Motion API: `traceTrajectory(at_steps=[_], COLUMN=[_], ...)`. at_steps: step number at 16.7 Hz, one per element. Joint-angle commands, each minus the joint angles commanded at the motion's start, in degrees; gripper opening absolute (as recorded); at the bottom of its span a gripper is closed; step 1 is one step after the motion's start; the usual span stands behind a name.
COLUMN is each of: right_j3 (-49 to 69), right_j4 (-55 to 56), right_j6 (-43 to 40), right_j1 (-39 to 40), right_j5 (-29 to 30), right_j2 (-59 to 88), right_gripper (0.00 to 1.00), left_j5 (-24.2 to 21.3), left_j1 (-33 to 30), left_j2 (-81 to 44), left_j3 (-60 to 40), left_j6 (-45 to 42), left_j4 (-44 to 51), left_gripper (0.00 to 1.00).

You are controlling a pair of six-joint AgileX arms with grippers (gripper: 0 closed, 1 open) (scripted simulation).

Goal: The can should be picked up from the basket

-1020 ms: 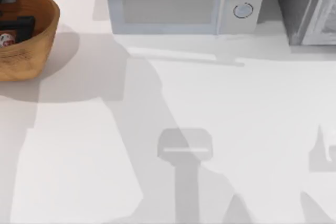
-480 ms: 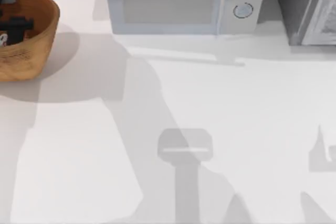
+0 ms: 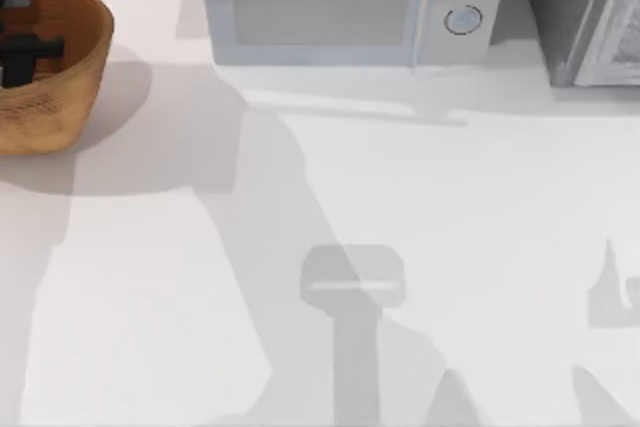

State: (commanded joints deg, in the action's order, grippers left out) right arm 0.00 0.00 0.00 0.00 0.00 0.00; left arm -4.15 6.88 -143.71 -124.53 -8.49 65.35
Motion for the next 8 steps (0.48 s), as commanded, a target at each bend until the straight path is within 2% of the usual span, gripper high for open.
traceTrajectory(at_steps=[6, 8], right_j3=[0.0, 0.0], right_j4=[0.0, 0.0], right_j6=[0.0, 0.0], right_j1=[0.0, 0.0], right_j5=[0.0, 0.0], right_j2=[0.0, 0.0], right_gripper=[1.00, 1.00], left_j5=[0.0, 0.5], left_j1=[0.0, 0.1], left_j2=[0.0, 3.4], left_j3=[0.0, 1.7], left_j6=[0.0, 0.5], left_j4=[0.0, 0.5], left_gripper=[0.00, 0.00])
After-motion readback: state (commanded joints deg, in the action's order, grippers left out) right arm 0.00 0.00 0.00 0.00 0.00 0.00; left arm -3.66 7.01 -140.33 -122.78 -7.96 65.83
